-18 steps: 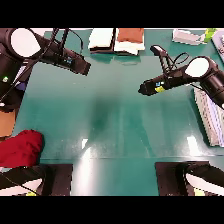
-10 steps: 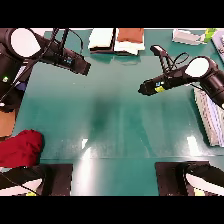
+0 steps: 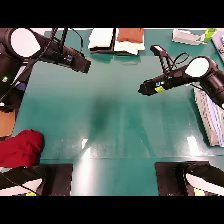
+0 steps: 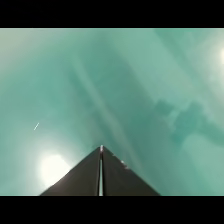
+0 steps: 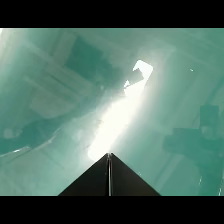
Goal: Fold the shirts.
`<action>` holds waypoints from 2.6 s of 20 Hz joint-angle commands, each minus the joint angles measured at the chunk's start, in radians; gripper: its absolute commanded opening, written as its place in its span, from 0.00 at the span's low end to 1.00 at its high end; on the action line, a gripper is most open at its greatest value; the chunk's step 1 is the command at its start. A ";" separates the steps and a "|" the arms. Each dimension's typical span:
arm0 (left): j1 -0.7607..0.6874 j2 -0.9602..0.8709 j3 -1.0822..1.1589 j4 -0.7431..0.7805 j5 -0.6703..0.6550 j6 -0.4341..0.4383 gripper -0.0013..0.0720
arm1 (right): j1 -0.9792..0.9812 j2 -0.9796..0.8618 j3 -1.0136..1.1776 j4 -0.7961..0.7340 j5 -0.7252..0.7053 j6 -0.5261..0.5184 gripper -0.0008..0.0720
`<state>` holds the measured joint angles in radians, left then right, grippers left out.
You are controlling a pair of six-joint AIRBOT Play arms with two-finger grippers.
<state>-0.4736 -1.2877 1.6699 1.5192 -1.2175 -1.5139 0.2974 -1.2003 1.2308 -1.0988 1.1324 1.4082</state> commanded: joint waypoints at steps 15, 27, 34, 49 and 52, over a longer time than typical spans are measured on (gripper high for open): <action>0.637 0.525 -0.935 0.210 -0.340 -0.080 0.75 | 0.001 -0.001 0.000 -0.001 -0.006 0.000 0.04; 0.637 0.525 -1.144 0.280 -0.201 -0.161 0.24 | 0.001 -0.001 0.001 -0.001 -0.007 0.000 0.04; 0.489 0.584 -0.756 0.232 -0.208 -0.161 0.05 | 0.000 0.000 0.162 -0.002 0.043 0.000 0.04; -0.376 0.014 0.188 0.223 -0.193 -0.027 0.05 | -0.192 0.002 0.733 -0.054 0.135 0.070 0.04; -0.481 -0.165 0.189 0.170 -0.162 0.017 0.05 | -0.249 0.006 0.753 -0.053 0.183 0.084 0.04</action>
<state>-0.8421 -1.2900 1.8297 1.7336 -1.4181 -1.5570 0.1051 -1.1969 1.9450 -1.1507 1.2655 1.4742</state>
